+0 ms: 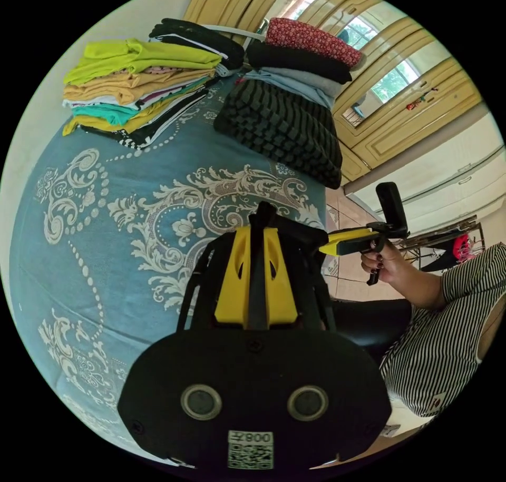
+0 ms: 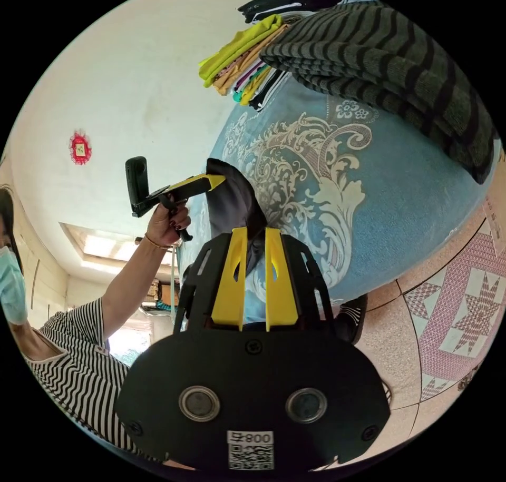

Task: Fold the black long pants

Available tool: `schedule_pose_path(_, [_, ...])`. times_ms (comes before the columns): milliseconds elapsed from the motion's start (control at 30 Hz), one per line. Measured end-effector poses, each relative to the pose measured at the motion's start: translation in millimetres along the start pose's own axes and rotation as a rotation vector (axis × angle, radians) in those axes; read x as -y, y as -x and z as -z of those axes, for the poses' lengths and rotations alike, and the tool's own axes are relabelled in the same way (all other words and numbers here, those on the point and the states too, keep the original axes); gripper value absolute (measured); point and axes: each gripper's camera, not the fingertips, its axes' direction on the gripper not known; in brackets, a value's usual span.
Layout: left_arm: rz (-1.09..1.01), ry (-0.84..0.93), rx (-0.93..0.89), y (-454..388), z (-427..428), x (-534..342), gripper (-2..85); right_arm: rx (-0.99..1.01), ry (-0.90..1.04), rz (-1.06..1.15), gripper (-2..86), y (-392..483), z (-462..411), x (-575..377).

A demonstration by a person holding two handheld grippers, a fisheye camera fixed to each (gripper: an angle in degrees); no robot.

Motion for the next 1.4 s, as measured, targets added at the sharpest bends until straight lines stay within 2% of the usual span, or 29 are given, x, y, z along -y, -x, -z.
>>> schedule_pose_path(233, [-0.013,-0.073,0.052,-8,65,-75,1.3,0.091,-0.035,0.060,4.8,43,27,-16])
schedule_pose_path(533, [-0.001,-0.171,0.152,-18,136,-200,1.2,0.102,-0.033,0.263,2.2,147,42,-50])
schedule_pose_path(867, [0.104,-0.345,0.106,11,170,-353,1.1,0.120,0.012,0.434,2.3,222,25,-82])
schedule_pose_path(1100, [0.056,-0.362,0.060,23,143,-385,1.2,0.197,-0.006,0.393,4.4,183,25,-78])
schedule_pose_path(1300, [-0.039,-0.332,0.040,17,121,-397,1.3,0.333,-0.069,0.295,9.8,84,36,-66])
schedule_pose_path(1400, [-0.073,-0.309,0.039,12,110,-396,1.2,0.494,-0.070,0.267,12.8,40,25,-57])
